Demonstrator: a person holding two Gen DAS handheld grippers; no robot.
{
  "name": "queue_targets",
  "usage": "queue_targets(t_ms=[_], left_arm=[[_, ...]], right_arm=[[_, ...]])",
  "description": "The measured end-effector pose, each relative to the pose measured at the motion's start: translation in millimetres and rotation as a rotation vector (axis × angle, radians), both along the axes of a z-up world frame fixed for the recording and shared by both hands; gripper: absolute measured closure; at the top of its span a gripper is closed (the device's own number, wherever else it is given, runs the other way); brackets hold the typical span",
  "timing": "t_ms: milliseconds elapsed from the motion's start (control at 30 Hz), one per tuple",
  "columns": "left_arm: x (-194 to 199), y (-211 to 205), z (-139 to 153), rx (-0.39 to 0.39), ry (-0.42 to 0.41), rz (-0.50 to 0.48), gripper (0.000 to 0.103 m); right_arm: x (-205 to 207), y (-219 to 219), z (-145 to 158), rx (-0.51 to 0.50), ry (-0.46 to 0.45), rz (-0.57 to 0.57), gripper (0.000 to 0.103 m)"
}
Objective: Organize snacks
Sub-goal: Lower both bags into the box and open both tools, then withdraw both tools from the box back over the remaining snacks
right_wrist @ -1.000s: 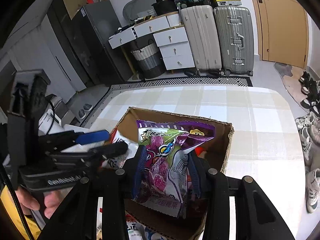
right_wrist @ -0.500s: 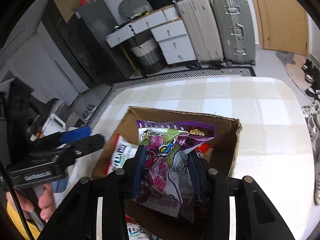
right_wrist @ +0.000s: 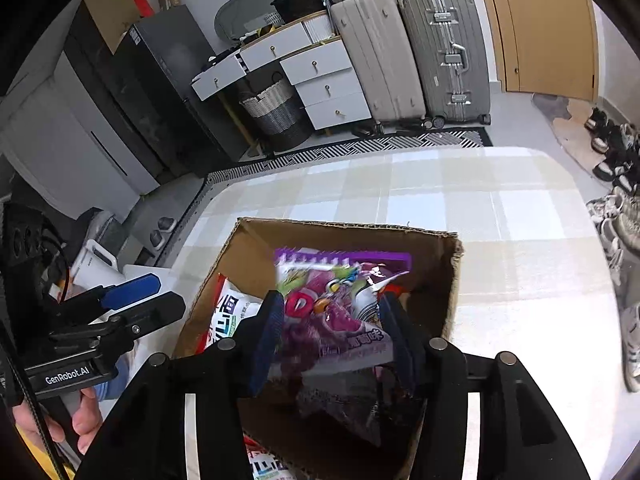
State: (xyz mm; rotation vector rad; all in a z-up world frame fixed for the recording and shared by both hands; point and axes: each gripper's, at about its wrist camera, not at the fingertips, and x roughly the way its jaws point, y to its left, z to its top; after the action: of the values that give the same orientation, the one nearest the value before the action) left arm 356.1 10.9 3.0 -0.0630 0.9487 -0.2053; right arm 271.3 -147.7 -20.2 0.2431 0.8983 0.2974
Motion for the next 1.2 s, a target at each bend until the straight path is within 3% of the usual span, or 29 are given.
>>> queue_targets(t_ms=[200, 333, 700, 1000, 1200], left_arm=[[-19, -2, 5, 0.000, -0.001, 0.003, 0.039], [-42, -2, 16, 0.001, -0.025, 0.016, 0.027], [-143, -20, 61, 0.014, -0.149, 0.004, 0.024], [-228, -28, 96, -0.001, -0.221, -0.011, 0.023], [-282, -29, 111, -0.017, -0.260, -0.004, 0.022]], right_arm=[[-24, -5, 12, -0.015, -0.046, -0.009, 0.052], [-47, -9, 25, -0.001, -0.073, -0.011, 0.052], [-143, 8, 71, -0.050, -0.190, 0.049, 0.051], [-235, 21, 105, -0.084, -0.330, 0.081, 0.035], [-279, 19, 112, -0.065, -0.379, 0.074, 0.027]])
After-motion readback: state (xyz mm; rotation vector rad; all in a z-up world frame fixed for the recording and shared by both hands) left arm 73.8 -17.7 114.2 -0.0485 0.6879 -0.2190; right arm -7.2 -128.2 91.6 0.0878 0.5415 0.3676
